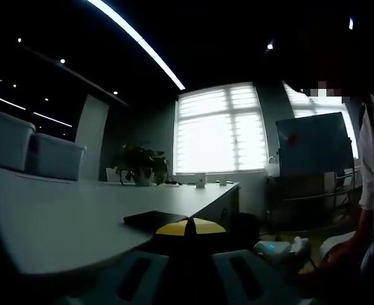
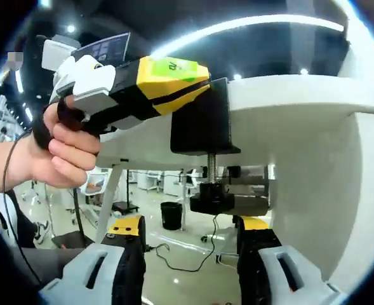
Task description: Clamp the fixed fixture on the desktop, loosen the retaining clip, secure it to the edge of the desk, and tighten the retaining clip.
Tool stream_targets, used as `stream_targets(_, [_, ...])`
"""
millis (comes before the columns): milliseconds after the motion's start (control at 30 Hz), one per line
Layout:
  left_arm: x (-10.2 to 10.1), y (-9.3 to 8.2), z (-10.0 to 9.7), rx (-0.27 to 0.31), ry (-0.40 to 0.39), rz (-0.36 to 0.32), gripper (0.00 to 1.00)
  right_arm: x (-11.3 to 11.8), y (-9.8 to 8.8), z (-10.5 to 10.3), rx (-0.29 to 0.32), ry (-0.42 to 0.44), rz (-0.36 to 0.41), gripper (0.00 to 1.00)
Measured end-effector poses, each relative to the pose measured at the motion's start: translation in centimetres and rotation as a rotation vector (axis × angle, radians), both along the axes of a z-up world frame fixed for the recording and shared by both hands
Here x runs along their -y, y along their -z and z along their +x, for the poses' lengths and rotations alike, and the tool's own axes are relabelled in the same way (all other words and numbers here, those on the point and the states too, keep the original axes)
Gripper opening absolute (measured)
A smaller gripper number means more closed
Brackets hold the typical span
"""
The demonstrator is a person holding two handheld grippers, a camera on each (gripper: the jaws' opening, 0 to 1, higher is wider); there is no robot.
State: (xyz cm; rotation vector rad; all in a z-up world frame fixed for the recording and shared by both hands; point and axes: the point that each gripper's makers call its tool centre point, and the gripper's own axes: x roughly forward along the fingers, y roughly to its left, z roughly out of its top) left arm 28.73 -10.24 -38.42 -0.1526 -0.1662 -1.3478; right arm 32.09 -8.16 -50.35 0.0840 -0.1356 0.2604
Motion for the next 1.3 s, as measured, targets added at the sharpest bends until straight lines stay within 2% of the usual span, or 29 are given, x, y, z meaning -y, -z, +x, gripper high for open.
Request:
stream_targets(33, [0.0,0.0,0.0,0.003,0.0,0.0,0.01,0.1,0.0,-0.1,-0.008,0.019,0.043,0.56])
stream_targets(67, [0.0,0.0,0.0,0.008,-0.004,0.001,0.01,0.5,0.1,0.0,-0.022,0.072,0.082,0.56])
stream_targets(167, [0.0,0.1,-0.1,0.028,-0.015,0.005,0.01,2.0,-0.3,0.3,-0.022,0.23,-0.016,0.56])
stream_targets(233, [-0.1,0.1,-0.1,0.026,-0.016,0.001,0.01,2.3,-1.0,0.7,-0.003,0.286,-0.019,0.56])
stream_targets(333, [-0.2,0.1,-0.1,0.022,-0.016,-0.002,0.01,2.1,-1.6,1.2,0.0,0.31,-0.02,0.56])
stream_targets(433, [-0.3,0.1,0.0,0.018,-0.014,-0.009,0.01,2.1,-2.4,1.4,0.009,0.329,0.024,0.55])
stream_targets(533, [-0.4,0.1,0.0,0.017,-0.016,-0.013,0.01,2.0,-2.6,1.9,0.001,0.35,-0.002,0.49])
stream_targets(600, [-0.4,0.1,0.0,0.016,-0.017,-0.016,0.01,2.4,-2.3,2.1,-0.015,0.378,-0.03,0.41])
stream_targets(667, [-0.5,0.1,0.0,0.014,-0.017,-0.017,0.01,2.5,-2.1,2.3,-0.02,0.377,-0.051,0.27])
stream_targets(767, [-0.5,0.0,0.0,0.012,-0.017,-0.02,0.01,3.1,-2.2,2.2,-0.011,0.355,-0.048,0.26])
stream_targets(933, [-0.5,0.0,0.0,0.01,-0.012,-0.02,0.01,3.3,-2.4,1.9,0.014,0.29,-0.096,0.25])
stream_targets(1033, [-0.6,0.0,0.0,0.011,-0.011,-0.018,0.01,2.6,-2.4,2.2,0.045,0.172,-0.085,0.25])
stream_targets(1133, [-0.5,0.0,-0.1,0.013,-0.01,-0.013,0.01,2.2,-2.5,2.3,0.067,0.067,-0.106,0.25])
stream_targets(1300, [-0.6,0.1,-0.1,0.012,-0.011,-0.013,0.01,1.4,-2.3,2.4,0.066,-0.123,-0.079,0.25])
